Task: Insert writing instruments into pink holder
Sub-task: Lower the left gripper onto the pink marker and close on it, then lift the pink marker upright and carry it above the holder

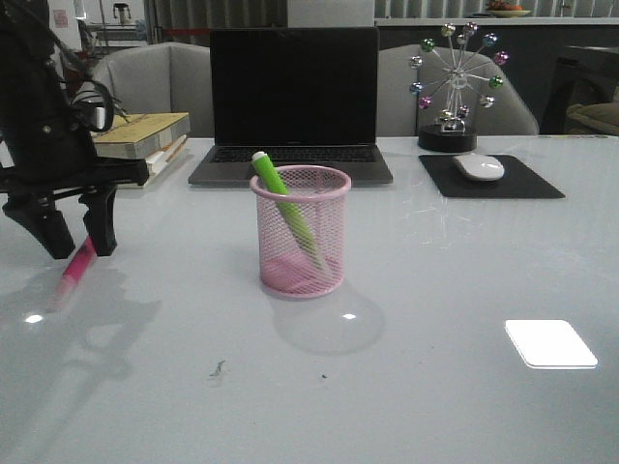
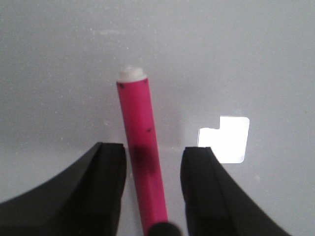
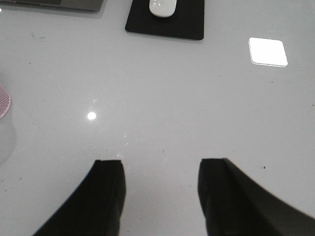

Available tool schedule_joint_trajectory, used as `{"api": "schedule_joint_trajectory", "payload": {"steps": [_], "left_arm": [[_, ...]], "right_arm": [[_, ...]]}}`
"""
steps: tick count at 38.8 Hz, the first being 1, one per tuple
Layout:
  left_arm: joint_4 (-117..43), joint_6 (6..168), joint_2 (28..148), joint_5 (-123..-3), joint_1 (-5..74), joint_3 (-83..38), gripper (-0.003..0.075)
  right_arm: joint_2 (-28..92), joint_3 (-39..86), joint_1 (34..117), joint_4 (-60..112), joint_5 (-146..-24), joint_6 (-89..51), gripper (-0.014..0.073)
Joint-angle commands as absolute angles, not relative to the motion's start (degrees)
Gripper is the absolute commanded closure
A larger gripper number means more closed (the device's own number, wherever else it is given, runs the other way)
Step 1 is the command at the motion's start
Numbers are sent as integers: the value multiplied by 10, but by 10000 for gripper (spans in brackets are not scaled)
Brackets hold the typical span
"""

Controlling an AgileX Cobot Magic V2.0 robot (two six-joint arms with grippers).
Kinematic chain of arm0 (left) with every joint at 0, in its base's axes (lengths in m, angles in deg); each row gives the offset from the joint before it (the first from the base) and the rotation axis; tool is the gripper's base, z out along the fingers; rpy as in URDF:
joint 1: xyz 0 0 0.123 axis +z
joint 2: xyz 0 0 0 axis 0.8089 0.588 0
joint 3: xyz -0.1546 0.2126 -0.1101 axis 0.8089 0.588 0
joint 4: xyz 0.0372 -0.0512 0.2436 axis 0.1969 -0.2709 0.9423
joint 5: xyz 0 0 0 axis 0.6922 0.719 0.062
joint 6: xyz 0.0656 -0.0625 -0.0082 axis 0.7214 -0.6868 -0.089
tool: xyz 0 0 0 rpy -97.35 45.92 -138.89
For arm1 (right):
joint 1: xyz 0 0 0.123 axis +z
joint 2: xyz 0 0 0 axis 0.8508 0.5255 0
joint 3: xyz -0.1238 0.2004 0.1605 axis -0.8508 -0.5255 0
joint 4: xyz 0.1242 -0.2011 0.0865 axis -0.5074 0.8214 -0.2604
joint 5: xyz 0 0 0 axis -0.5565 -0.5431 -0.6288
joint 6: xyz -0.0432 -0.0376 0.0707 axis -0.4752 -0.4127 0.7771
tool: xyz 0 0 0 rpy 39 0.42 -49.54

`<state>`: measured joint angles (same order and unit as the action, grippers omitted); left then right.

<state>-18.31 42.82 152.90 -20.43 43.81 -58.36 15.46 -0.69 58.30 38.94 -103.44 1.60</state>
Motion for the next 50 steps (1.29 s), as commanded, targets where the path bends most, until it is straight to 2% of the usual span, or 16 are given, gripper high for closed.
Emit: {"api": "schedule_joint_trajectory", "payload": {"steps": [1, 18, 21, 26, 37, 50], "left_arm": [[-190, 422, 1503, -212, 435, -602, 377], [-190, 422, 1539, -182, 435, -602, 396], [-190, 422, 1541, -181, 435, -602, 465], [-190, 422, 1543, -181, 434, -602, 632], [-186, 440, 1535, -212, 413, -604, 619], [-184, 449, 1420, -402, 339, -604, 619]], "right_arm": [[150, 9, 580, 391, -995, 10, 144], [150, 9, 580, 395, -1006, 10, 144], [150, 9, 580, 395, -1006, 10, 144], [150, 9, 580, 395, -1007, 10, 144], [150, 9, 580, 395, -1014, 10, 144], [150, 9, 580, 395, -1037, 10, 144]]}}
